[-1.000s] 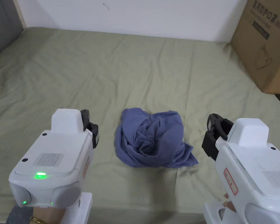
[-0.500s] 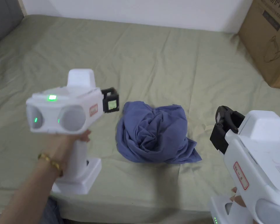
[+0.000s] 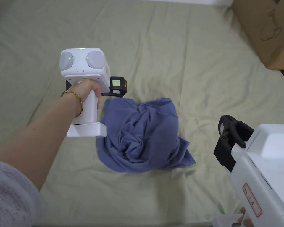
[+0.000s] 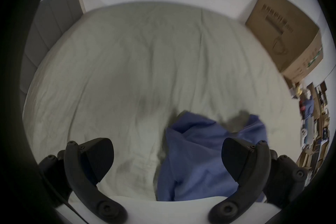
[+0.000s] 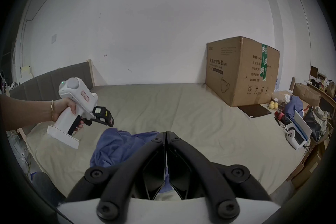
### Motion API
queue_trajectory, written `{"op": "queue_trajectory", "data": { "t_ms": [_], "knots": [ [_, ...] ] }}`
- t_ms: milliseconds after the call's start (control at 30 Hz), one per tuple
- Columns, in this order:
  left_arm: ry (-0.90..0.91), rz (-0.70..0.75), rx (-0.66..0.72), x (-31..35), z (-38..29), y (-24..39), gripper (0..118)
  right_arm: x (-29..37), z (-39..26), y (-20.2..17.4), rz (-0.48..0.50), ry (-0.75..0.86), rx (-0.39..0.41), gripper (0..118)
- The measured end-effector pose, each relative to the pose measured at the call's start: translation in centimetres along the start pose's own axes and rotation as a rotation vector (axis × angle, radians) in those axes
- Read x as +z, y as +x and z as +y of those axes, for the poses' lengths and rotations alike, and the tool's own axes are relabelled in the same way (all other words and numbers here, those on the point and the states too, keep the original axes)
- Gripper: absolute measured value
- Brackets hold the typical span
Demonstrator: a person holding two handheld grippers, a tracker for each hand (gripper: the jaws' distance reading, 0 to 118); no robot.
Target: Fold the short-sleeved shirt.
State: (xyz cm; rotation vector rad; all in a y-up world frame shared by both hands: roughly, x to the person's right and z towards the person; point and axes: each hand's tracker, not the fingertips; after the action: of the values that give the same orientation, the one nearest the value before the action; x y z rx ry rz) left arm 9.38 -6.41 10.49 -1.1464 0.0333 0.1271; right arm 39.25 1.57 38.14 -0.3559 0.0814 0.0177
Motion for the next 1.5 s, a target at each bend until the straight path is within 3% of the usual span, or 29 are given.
{"op": "queue_trajectory", "data": {
  "t_ms": [100,133,233,267,333,500,667,700,733,767,800,833,933,1100,1200,1233,1333,1433,1500],
  "knots": [
    [-0.024,0.048,-0.006,-3.7,0.4,-0.5,117,-1.0,-0.3,0.6,-0.022,-0.023,0.001,0],
    [-0.037,0.056,-0.005,-4.7,0.5,-0.7,110,-1.2,-0.4,0.8,-0.028,-0.028,0.002,0],
    [-0.094,0.016,-0.023,-5.6,-0.3,-0.6,42,-2.0,-0.8,1.3,-0.04,-0.047,-0.002,0],
    [-0.113,-0.054,-0.008,-5.5,-0.7,-0.6,25,-2.2,-0.9,1.4,-0.042,-0.053,-0.003,0],
    [-0.085,-0.094,0.025,-5.2,-1.3,-0.5,3,-2.6,-1.1,1.3,-0.045,-0.062,-0.003,0],
    [0.024,-0.066,-0.017,-2.6,-1.2,0.1,0,-3.4,-1.0,1.0,-0.035,-0.097,0.005,0],
    [0.166,-0.107,-0.005,2.2,-1.2,-0.4,0,-6.1,-0.7,1.4,0.019,-0.259,0.04,3],
    [0.175,-0.12,0.001,3.0,-1.3,-0.5,0,-6.6,-0.7,1.4,0.032,-0.285,0.048,13],
    [0.182,-0.13,0.005,3.8,-1.5,-0.7,0,-7.2,-0.7,1.5,0.031,-0.286,0.052,35],
    [0.191,-0.141,0.01,4.4,-1.2,-1.2,0,-7.9,-0.8,1.3,0.031,-0.33,0.079,71],
    [0.205,-0.145,0.01,5.1,-1.4,-1.4,0,-8.6,-0.9,1.1,0.046,-0.376,0.102,91],
    [0.215,-0.146,0.006,5.7,-1.6,-1.5,0,-9.2,-1.0,1.0,0.056,-0.412,0.112,98],
    [0.242,-0.148,-0.017,7.7,-2.7,-1.9,0,-11.4,-2.5,0.5,0.014,-0.511,0.11,99],
    [0.252,-0.141,-0.034,9.2,-4.2,-3.0,0,-15.0,-6.1,0.3,-0.031,-0.665,0.119,99],
    [0.246,-0.13,-0.04,9.2,-4.8,-3.6,0,-15.5,-6.9,-0.7,0.005,-0.762,0.037,94],
    [0.242,-0.123,-0.041,9.1,-5.1,-3.7,0,-16.0,-7.4,-0.8,0.012,-0.797,0.018,87],
    [0.23,-0.121,-0.029,9.0,-5.9,-4.2,0,-16.4,-8.2,-1.1,0.027,-0.81,-0.009,30],
    [0.221,-0.129,-0.011,9.0,-6.1,-4.8,0,-16.1,-7.9,-1.3,0.066,-0.815,-0.075,16],
    [0.221,-0.128,-0.001,9.2,-6.3,-5.1,0,-15.7,-7.2,-1.4,0.062,-0.807,-0.061,8]
  ]
}}
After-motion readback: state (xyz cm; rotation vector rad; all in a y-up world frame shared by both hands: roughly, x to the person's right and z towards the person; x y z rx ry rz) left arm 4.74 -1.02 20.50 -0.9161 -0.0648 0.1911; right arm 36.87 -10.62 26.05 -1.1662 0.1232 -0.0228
